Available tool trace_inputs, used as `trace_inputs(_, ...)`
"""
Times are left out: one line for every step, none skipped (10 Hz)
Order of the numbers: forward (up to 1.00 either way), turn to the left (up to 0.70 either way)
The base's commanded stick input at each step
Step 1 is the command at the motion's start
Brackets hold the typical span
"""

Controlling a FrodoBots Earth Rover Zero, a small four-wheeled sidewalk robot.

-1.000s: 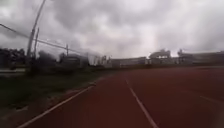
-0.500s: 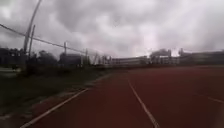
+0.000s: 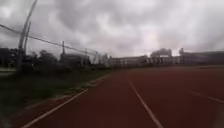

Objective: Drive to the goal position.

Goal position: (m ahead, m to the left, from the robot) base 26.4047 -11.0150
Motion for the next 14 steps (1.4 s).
trace_inputs(0.7, 0.0)
trace_inputs(0.7, 0.0)
trace_inputs(0.7, 0.0)
trace_inputs(0.7, 0.0)
trace_inputs(0.7, -0.16)
trace_inputs(0.7, -0.02)
trace_inputs(0.7, 0.0)
trace_inputs(0.7, 0.0)
trace_inputs(0.7, -0.02)
trace_inputs(0.7, -0.02)
trace_inputs(0.7, 0.0)
trace_inputs(0.7, 0.0)
trace_inputs(0.7, 0.0)
trace_inputs(0.7, 0.0)
